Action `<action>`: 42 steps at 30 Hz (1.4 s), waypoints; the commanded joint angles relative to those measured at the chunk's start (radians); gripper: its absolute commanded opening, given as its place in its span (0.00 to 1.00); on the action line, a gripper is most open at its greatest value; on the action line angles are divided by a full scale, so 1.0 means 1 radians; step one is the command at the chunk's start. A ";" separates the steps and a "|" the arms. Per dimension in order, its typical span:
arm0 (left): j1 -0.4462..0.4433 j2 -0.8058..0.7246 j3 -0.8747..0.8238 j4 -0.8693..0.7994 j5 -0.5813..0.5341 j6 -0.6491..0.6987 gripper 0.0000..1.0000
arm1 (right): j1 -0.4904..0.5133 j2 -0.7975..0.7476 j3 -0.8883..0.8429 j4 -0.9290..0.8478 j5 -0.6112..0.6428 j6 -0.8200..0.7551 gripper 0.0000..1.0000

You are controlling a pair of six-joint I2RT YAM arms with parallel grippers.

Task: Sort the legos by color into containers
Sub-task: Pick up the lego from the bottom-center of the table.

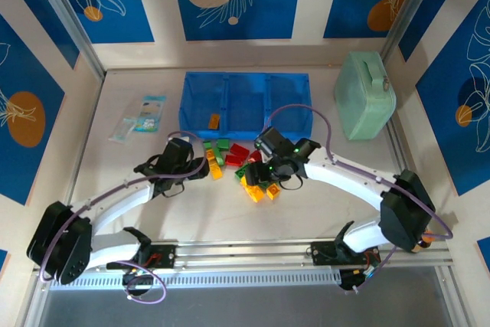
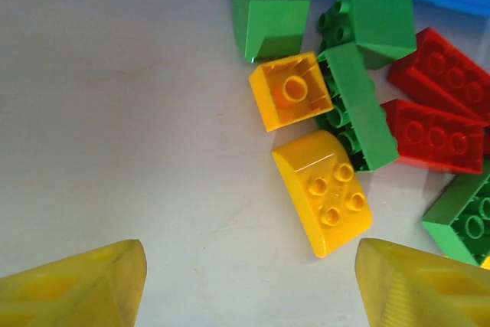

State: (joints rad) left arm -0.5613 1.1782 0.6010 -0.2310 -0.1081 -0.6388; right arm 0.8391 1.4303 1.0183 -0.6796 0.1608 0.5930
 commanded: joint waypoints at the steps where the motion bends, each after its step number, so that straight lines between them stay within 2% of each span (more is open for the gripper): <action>1: -0.009 -0.047 -0.027 0.038 0.019 -0.006 0.72 | 0.048 0.049 0.051 -0.097 0.076 -0.028 0.68; 4: -0.009 -0.130 -0.079 0.119 0.044 0.001 0.73 | 0.086 0.093 0.081 -0.126 0.095 -0.038 0.67; 7: -0.009 -0.172 -0.064 0.048 -0.017 0.000 0.73 | 0.114 0.128 0.101 -0.136 0.114 -0.042 0.66; 10: -0.008 -0.177 -0.048 0.009 -0.015 0.014 0.73 | 0.124 0.150 0.111 -0.131 0.106 -0.043 0.66; 26: -0.009 -0.162 -0.049 0.020 0.015 0.004 0.73 | 0.140 0.278 0.158 -0.155 0.111 -0.054 0.66; 29: -0.009 -0.167 -0.050 0.018 0.011 0.005 0.73 | 0.154 0.298 0.164 -0.153 0.112 -0.053 0.61; 33: -0.009 -0.179 -0.060 0.018 0.003 0.006 0.73 | 0.168 0.327 0.172 -0.159 0.123 -0.047 0.60; 35: -0.009 -0.185 -0.069 0.021 0.001 0.003 0.73 | 0.175 0.342 0.182 -0.169 0.136 -0.040 0.55; 42: -0.008 -0.192 -0.091 0.033 -0.004 -0.001 0.73 | 0.195 0.385 0.204 -0.188 0.162 -0.027 0.52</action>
State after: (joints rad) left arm -0.5617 1.0012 0.5278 -0.2012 -0.1051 -0.6388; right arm 1.0241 1.7931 1.1934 -0.8307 0.3038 0.5507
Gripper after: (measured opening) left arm 0.729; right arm 0.523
